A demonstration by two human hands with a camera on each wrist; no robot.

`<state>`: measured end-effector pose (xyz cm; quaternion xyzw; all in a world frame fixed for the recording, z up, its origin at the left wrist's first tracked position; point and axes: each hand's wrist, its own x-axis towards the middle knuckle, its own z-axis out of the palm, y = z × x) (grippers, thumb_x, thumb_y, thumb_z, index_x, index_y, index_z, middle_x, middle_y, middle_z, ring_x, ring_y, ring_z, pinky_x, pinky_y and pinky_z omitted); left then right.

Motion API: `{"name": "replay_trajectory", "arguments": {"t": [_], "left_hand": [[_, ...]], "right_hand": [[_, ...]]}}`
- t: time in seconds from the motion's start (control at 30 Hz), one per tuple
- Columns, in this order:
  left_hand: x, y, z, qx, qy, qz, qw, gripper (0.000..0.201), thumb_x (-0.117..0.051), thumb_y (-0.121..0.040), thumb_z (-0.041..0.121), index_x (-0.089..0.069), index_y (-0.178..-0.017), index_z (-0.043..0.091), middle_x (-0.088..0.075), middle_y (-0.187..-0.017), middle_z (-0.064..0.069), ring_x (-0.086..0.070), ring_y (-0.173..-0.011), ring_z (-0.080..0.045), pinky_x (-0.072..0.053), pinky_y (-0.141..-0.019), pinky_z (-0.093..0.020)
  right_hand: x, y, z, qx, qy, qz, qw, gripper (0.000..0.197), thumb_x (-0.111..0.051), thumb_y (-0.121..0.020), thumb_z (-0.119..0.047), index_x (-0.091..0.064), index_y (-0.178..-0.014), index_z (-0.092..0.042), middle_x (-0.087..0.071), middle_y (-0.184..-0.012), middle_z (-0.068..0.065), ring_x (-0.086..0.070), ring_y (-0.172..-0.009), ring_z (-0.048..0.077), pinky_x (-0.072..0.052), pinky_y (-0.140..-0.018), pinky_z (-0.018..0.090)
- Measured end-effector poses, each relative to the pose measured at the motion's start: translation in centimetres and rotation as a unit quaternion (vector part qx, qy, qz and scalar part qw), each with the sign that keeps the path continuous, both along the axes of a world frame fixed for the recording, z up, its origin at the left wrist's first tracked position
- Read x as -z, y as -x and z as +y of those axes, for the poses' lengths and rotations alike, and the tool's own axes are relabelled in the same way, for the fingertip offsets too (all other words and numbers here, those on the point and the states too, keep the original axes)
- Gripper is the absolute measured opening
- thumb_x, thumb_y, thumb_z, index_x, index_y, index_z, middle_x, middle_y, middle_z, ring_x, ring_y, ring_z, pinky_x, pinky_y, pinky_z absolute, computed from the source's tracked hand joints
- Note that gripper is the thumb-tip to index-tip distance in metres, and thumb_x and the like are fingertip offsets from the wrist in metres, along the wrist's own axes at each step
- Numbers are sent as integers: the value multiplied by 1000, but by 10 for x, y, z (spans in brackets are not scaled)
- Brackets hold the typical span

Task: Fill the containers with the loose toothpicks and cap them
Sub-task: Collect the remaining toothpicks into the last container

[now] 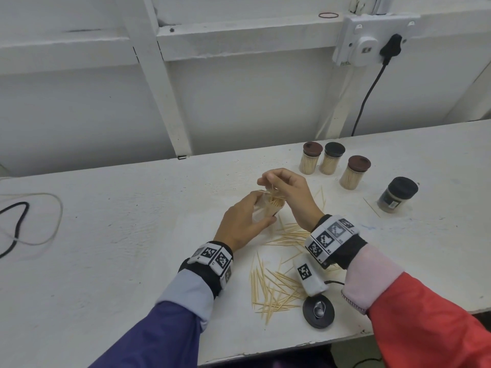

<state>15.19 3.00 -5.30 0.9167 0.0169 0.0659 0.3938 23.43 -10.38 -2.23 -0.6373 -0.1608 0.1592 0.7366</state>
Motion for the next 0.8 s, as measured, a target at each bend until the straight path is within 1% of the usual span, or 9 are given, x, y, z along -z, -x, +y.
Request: {"name": "replay_trajectory", "arguments": {"t": [0.1,0.2,0.3,0.37,0.47,0.53,0.67,0.73,0.8], "left_hand": [[-2,2,-3,33,-8,17,999,48,-70,-86,41,-50,-126,23,-61,-123,10,-58,-108,-11,-44,-83,-26],[-1,1,-3,40,-4,22,999,47,-70,-85,43,-51,-124,25,-61,-122,11,-59,-108,-11,-49,-89,-32],[3,-1,-1,24,-6,13,1000,46,-69,-84,48,-51,-120,27,-63,-118,11,-60,-106,-11,-51,-90,-39],[4,-2,1,3,-4,3,1000,49,-68,-83,51,-51,-122,27,-65,-115,9,-61,-103,-13,-52,-88,-39],[4,-2,1,-11,-2,-4,1000,55,-66,-83,55,-54,-128,24,-66,-115,6,-63,-101,-14,-53,-87,-38],[4,-2,1,-16,8,-3,1000,54,-67,-83,55,-57,-126,24,-67,-114,6,-63,-101,-13,-53,-87,-38],[2,-1,1,-6,16,-14,1000,57,-67,-83,52,-46,-131,28,-65,-116,8,-62,-102,-12,-53,-86,-36],[3,-1,1,-3,18,-20,1000,54,-67,-83,52,-46,-127,29,-65,-115,9,-62,-102,-12,-53,-85,-39],[4,-1,1,-8,24,-25,999,54,-67,-82,52,-48,-126,26,-64,-117,8,-61,-104,-13,-53,-85,-42]], "right_hand": [[0,1,4,-9,50,-32,998,23,-52,-100,-17,-68,-106,-1,-73,-97,12,-70,-92,13,-51,-79,18],[-1,2,8,-19,95,-61,993,26,-51,-101,-23,-70,-103,-5,-74,-92,11,-71,-92,18,-54,-75,24],[-8,4,10,-32,75,-31,996,35,-49,-101,-33,-69,-104,-4,-74,-91,14,-71,-90,22,-55,-75,25],[-12,5,9,-47,63,-21,997,31,-57,-96,-32,-70,-105,-4,-74,-94,13,-70,-90,20,-53,-76,22],[-13,3,5,-83,121,-101,984,21,-76,-83,-22,-73,-99,-9,-74,-95,5,-68,-92,13,-52,-82,21],[-11,2,3,-105,146,-125,976,19,-79,-79,-18,-74,-96,-10,-74,-95,3,-67,-94,12,-52,-83,21],[-9,-1,1,-101,99,-120,983,14,-65,-91,-12,-72,-95,0,-73,-93,12,-69,-90,19,-53,-82,27],[-9,0,2,-79,59,-93,991,20,-55,-98,-12,-66,-98,5,-72,-97,19,-70,-91,19,-52,-78,22],[-10,1,3,-61,31,-77,995,22,-48,-101,-13,-60,-101,5,-70,-101,23,-70,-97,20,-52,-79,22]]}}
